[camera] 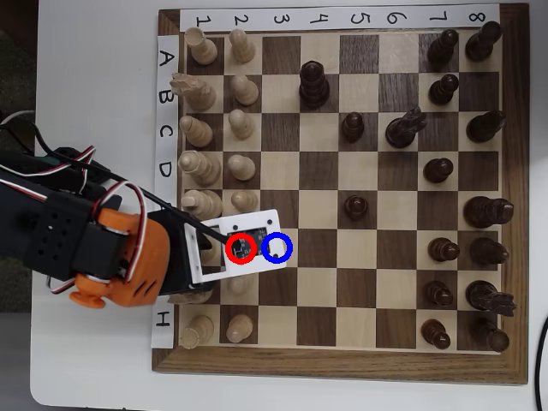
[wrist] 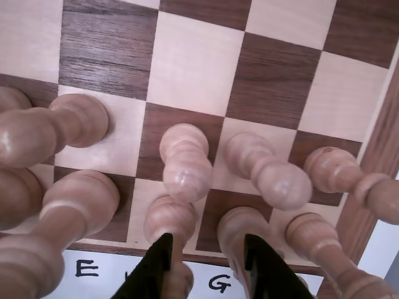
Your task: Move the piece to destination
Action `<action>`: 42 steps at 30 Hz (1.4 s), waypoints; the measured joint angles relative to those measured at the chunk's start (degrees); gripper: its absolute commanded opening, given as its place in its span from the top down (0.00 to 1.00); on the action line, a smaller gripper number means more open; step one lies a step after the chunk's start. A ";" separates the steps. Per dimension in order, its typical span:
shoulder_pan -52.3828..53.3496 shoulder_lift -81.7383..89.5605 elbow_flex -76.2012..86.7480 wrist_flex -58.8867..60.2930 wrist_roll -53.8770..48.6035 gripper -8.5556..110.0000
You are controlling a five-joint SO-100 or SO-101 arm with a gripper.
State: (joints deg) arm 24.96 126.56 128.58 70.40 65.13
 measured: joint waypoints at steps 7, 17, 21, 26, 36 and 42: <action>-0.09 -2.90 -6.06 2.99 0.00 0.81; -2.55 -3.34 -9.76 5.19 0.79 0.81; -3.52 -3.69 -9.84 5.27 1.05 0.81; -4.48 -5.10 -10.55 5.62 1.76 0.81; -6.77 -8.35 -11.43 3.87 2.81 0.81; -6.86 -9.58 -11.60 2.37 2.81 0.81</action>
State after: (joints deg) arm 18.11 116.98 116.98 72.77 67.94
